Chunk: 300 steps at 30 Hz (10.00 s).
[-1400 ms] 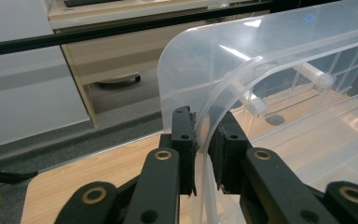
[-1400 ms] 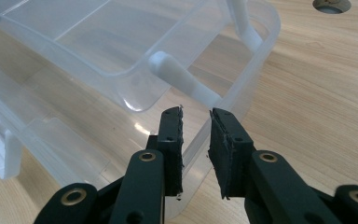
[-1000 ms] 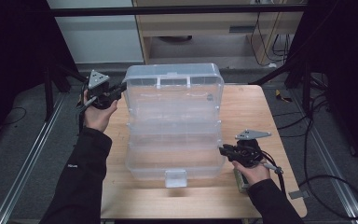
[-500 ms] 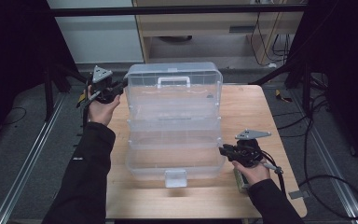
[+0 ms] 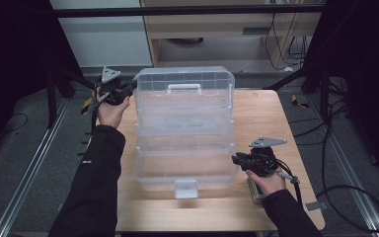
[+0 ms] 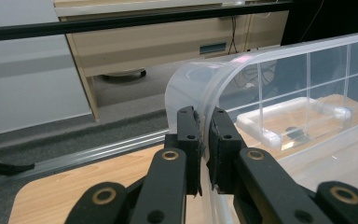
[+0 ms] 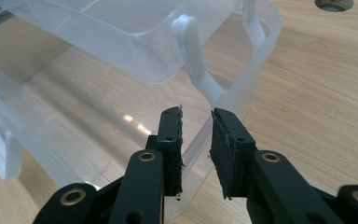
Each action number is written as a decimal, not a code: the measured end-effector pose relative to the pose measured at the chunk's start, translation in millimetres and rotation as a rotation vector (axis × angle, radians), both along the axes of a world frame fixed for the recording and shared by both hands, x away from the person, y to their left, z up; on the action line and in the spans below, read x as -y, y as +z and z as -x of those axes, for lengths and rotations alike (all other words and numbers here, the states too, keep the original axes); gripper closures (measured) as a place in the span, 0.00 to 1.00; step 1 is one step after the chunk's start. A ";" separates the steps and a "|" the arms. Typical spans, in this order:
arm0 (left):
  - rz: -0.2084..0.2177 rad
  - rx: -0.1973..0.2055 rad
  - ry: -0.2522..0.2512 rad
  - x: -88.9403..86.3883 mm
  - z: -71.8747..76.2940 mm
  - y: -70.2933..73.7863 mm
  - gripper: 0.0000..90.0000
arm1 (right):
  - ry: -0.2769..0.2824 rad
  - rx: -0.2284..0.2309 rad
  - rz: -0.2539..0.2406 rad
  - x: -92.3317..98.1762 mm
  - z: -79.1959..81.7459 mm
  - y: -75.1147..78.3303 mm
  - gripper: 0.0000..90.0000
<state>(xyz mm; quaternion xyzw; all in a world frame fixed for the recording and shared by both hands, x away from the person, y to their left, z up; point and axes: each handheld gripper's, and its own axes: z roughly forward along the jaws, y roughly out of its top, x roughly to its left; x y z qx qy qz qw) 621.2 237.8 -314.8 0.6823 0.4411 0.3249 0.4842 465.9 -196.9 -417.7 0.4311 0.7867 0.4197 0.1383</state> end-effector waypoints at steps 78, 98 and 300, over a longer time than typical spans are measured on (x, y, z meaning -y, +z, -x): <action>0.103 -0.097 0.046 -79.2 55.1 -9.0 0.62 | -0.002 0.000 0.027 -5.2 2.1 1.4 0.81; 0.014 -0.184 -0.021 -89.9 136.3 -65.6 0.50 | -0.014 0.003 0.030 -6.6 1.7 0.5 0.79; -0.082 -0.395 -0.056 -89.1 144.8 -151.0 0.35 | -0.222 -0.245 0.317 50.3 9.2 73.7 0.20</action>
